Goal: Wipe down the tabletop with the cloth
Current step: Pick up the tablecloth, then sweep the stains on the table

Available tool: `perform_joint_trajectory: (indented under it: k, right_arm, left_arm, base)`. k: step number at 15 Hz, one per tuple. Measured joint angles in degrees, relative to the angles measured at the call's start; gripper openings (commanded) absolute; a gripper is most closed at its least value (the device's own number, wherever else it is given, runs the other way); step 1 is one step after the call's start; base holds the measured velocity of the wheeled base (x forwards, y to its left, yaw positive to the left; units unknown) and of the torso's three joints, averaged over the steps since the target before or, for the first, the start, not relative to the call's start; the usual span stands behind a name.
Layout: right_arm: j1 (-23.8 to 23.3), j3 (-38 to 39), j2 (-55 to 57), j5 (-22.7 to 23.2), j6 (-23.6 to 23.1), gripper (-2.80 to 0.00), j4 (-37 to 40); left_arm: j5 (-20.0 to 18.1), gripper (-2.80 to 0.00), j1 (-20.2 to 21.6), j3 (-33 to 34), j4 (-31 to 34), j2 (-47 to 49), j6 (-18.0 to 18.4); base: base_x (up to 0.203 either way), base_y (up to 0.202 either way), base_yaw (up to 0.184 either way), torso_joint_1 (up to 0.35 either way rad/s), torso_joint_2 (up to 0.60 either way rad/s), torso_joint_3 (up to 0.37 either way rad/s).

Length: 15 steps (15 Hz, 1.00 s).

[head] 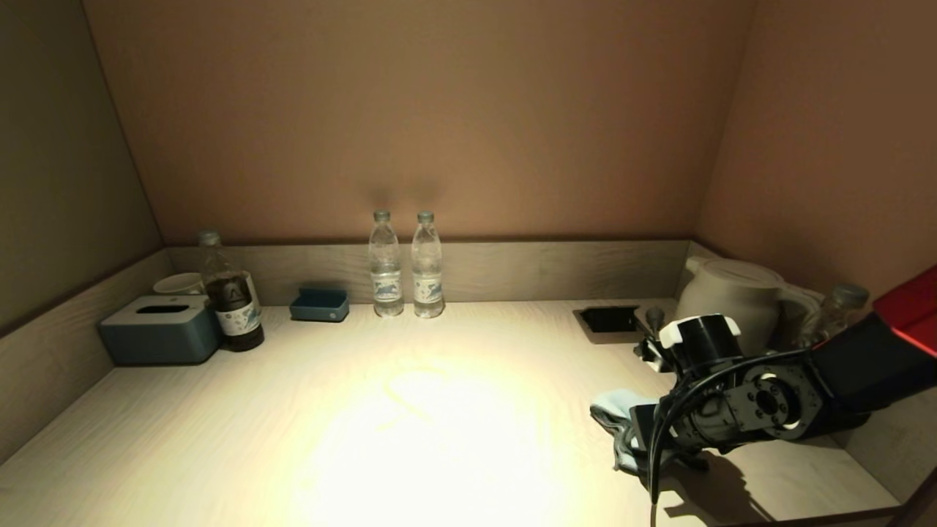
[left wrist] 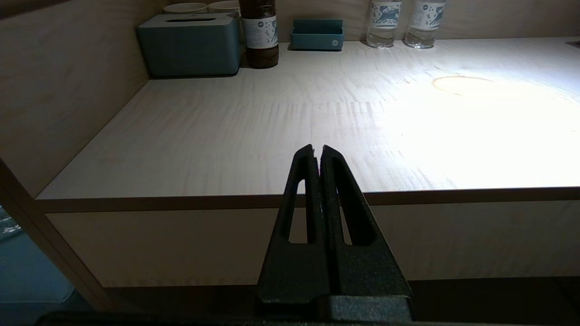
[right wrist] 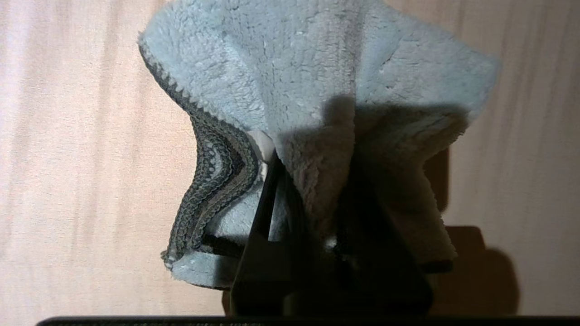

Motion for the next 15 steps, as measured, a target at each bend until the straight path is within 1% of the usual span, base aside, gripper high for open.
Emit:
perform_joint_trajectory:
  k: [7,11,15]
  right_arm:
    - [2.4,-1.5,-3.7,-0.1,0.0,-2.80,0.3]
    - [8.5,-7.9,-6.6,-0.5,0.3,-2.80,0.3]
    - [13.7,-15.0,-4.9,-2.0,0.3,-2.80,0.4]
  left_arm:
    - [0.0,-2.80,0.0,0.0,0.0,0.0,0.0]
    - [0.0,-2.80,0.0,0.0,0.0,0.0,0.0]
    - [0.0,-2.80,0.0,0.0,0.0,0.0,0.0]
  base:
    - [0.000,0.000,0.000,0.000,0.00,0.000]
    - [0.000,0.000,0.000,0.000,0.00,0.000]
    - [0.000,0.000,0.000,0.000,0.00,0.000]
